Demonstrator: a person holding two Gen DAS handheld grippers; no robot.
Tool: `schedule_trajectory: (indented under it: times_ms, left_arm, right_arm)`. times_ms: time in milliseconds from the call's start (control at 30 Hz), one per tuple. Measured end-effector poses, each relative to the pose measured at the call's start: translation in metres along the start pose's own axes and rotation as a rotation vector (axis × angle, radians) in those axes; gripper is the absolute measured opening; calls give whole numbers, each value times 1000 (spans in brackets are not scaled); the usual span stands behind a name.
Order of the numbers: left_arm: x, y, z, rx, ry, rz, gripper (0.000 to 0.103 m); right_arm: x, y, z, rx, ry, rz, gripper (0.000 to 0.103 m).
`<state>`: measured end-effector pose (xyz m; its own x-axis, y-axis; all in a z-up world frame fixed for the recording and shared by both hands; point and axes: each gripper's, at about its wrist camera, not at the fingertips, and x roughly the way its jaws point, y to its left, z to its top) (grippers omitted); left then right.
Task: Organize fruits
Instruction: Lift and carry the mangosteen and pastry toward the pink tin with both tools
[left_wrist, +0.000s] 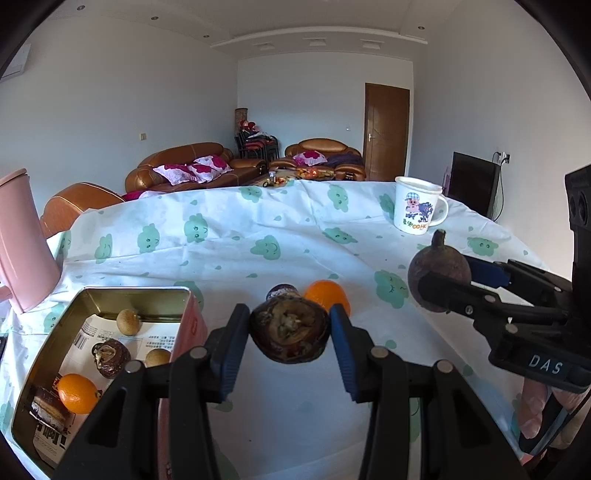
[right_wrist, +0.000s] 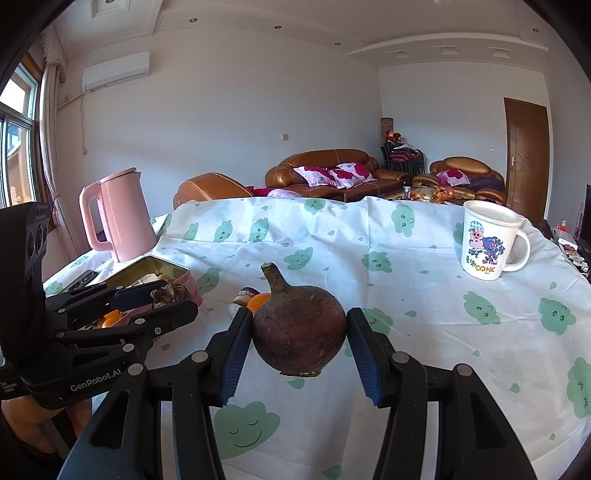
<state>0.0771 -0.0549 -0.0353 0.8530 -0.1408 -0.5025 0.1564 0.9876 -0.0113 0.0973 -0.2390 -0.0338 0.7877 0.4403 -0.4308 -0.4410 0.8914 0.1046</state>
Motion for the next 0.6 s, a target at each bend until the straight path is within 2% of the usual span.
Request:
schedule_trajectory:
  times_ms: [600]
  left_arm:
    - [-18,2,-1,-11,-98,32,46]
  right_arm:
    - [-13,8,-1,-39,-67,-13,54]
